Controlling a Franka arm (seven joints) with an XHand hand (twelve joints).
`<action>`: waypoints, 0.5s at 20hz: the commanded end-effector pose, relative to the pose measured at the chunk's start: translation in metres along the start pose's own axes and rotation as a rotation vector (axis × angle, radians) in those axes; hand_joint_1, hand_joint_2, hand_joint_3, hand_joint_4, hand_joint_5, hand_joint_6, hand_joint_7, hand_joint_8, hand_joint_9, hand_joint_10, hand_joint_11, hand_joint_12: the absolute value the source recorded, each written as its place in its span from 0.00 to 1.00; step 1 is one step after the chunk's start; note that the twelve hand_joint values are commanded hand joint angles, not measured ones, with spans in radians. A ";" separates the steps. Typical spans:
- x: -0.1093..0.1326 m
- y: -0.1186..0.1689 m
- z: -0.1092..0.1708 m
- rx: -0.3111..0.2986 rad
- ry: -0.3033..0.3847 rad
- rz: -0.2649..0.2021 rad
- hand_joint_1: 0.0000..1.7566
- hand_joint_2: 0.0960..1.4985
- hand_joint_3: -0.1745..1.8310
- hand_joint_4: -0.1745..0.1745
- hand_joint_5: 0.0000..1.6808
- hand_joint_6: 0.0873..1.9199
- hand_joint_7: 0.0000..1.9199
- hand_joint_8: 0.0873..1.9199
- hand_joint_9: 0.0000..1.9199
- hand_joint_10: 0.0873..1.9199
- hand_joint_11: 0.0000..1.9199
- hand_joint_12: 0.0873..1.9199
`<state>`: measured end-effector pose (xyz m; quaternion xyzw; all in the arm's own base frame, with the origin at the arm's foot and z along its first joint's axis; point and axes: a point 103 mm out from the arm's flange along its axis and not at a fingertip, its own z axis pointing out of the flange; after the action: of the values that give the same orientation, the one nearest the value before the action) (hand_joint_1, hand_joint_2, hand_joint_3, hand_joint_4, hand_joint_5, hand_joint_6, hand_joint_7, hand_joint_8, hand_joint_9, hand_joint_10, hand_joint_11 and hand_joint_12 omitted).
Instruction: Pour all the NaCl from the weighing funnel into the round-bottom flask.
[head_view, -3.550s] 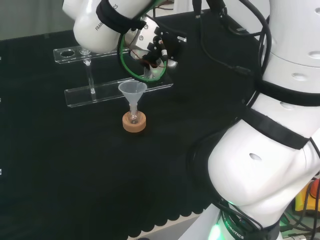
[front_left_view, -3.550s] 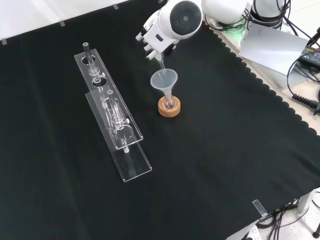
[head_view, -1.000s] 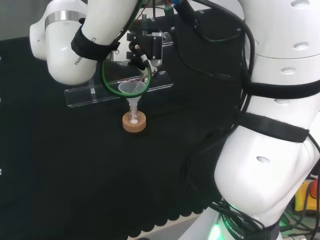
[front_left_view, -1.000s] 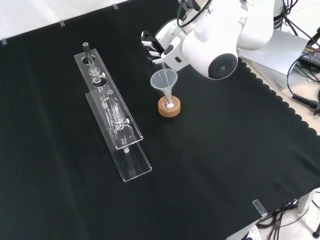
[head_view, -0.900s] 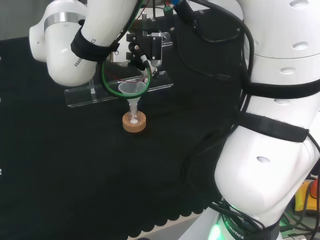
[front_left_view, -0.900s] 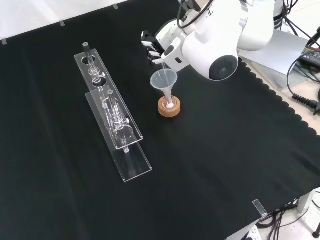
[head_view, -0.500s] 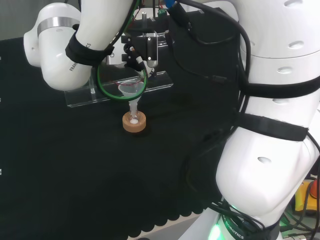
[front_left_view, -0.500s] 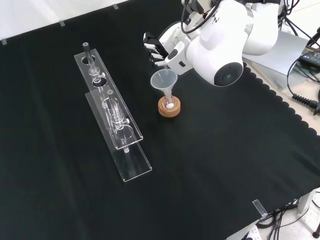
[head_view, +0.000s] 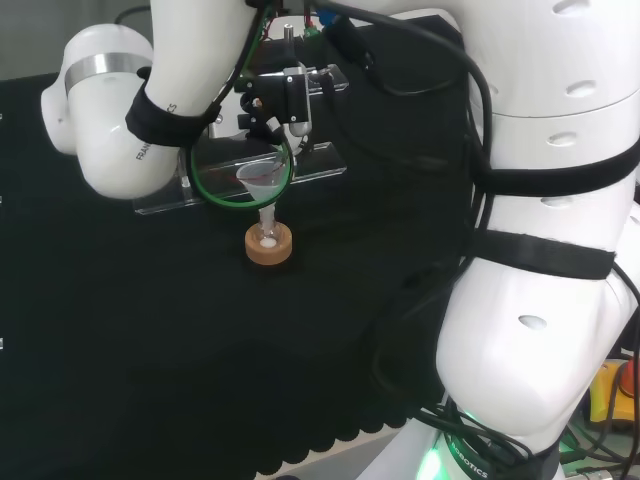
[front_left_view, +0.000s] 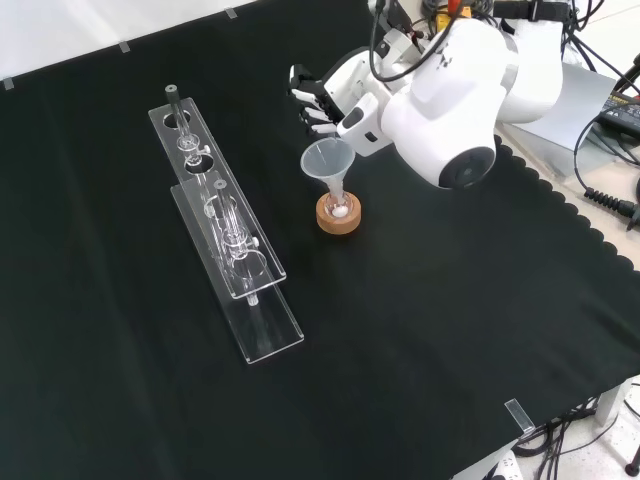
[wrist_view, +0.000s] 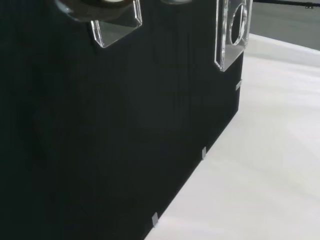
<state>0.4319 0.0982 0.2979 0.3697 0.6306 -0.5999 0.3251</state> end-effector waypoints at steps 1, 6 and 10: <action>0.000 0.000 -0.004 0.013 -0.038 0.003 0.71 0.67 0.08 0.67 0.70 0.36 0.62 0.30 0.74 0.05 0.59 0.39; -0.001 0.002 -0.004 0.005 -0.064 0.006 0.71 0.67 0.08 0.67 0.70 0.36 0.62 0.30 0.74 0.05 0.59 0.39; -0.003 -0.001 -0.011 0.017 -0.093 0.014 0.71 0.67 0.08 0.67 0.70 0.36 0.62 0.30 0.74 0.05 0.59 0.39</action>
<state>0.4347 0.1008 0.2971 0.3566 0.6198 -0.6102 0.3410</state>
